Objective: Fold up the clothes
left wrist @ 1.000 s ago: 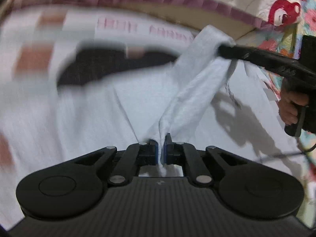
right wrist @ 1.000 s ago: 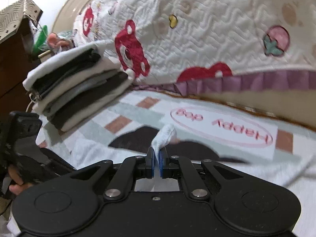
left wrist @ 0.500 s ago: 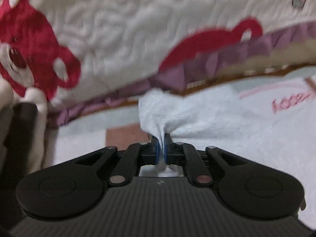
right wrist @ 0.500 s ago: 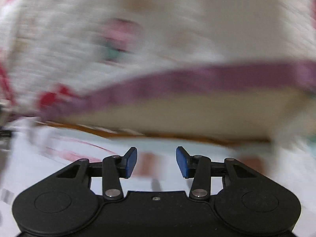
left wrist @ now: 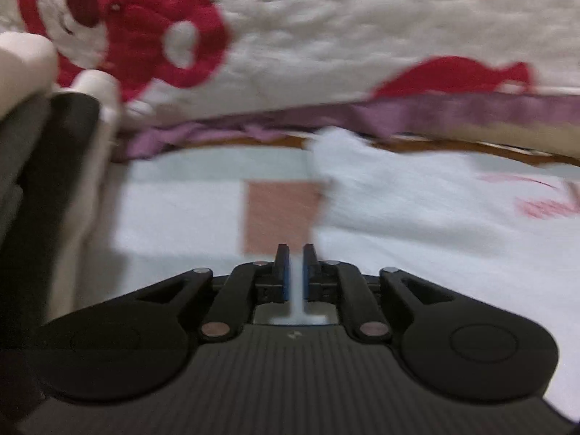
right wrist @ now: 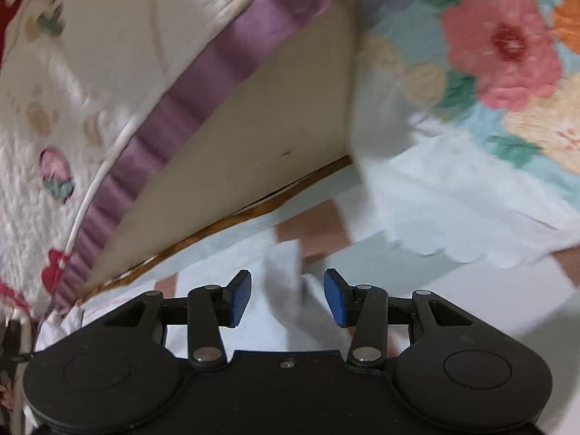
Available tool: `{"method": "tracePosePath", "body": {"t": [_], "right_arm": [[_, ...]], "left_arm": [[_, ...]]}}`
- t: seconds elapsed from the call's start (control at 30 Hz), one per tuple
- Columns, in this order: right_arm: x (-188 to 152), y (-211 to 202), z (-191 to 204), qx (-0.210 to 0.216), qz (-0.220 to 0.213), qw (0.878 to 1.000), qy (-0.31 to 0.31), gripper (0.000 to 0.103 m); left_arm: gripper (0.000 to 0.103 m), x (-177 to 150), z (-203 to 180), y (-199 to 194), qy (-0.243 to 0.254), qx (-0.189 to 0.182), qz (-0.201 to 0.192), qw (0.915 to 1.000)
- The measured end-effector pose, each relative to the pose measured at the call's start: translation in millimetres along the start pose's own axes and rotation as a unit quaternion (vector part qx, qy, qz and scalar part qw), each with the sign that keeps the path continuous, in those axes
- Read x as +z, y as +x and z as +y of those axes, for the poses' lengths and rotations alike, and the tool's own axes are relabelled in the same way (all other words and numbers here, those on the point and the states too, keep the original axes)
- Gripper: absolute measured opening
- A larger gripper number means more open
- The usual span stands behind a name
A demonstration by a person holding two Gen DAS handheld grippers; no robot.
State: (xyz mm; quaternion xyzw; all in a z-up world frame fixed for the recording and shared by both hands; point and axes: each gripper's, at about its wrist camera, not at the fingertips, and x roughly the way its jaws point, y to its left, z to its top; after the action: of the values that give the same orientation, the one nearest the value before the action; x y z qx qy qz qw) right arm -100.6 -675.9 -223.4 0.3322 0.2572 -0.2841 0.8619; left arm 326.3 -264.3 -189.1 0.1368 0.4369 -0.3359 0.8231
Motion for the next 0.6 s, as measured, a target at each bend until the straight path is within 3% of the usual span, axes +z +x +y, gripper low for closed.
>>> {"method": "tracePosePath", "body": {"t": [0.1,0.13,0.17,0.27,0.3,0.47,0.5,0.57,0.6], "right_arm": [[2.3,18.4,18.1,-0.022,0.010,0.998,-0.057,0.053],[3.7,21.2,20.2,-0.026,0.010,0.998,-0.062,0.052],[4.8,18.6,16.0,-0.021,0.006,0.999,-0.044,0.051],[8.3,10.7,3.3,-0.004,-0.006,1.000,0.012,0.009],[9.5,8.1,-0.9,0.002,-0.010,1.000,0.030,0.007],[15.3,-5.0,-22.0,0.030,-0.029,0.992,0.122,0.006],[9.6,-13.4,-28.8,0.051,-0.038,0.987,0.148,0.006],[-25.3,-45.2,-47.0,0.132,-0.055,0.967,0.210,0.006],[-48.0,-55.6,-49.6,0.155,-0.036,0.965,0.208,0.006]], "left_arm": [[0.028,-12.1,-16.4,-18.1,0.030,-0.029,-0.004,0.9991],[0.037,-16.0,-21.7,-21.1,0.037,-0.036,-0.003,0.9987],[0.039,-20.3,-25.5,-21.5,0.043,-0.041,0.003,0.9982],[0.039,-30.0,-36.7,-11.5,0.060,-0.032,0.019,0.9975],[0.039,-33.9,-39.5,-8.8,0.066,-0.021,0.022,0.9973],[0.039,-44.9,-39.4,-11.8,0.073,-0.009,0.011,0.9972],[0.039,-45.3,-37.8,-12.3,0.071,-0.010,0.010,0.9974],[0.039,-46.4,-33.4,-12.8,0.063,-0.015,0.008,0.9979],[0.039,-47.0,-31.4,-13.2,0.059,-0.018,0.006,0.9981]]}}
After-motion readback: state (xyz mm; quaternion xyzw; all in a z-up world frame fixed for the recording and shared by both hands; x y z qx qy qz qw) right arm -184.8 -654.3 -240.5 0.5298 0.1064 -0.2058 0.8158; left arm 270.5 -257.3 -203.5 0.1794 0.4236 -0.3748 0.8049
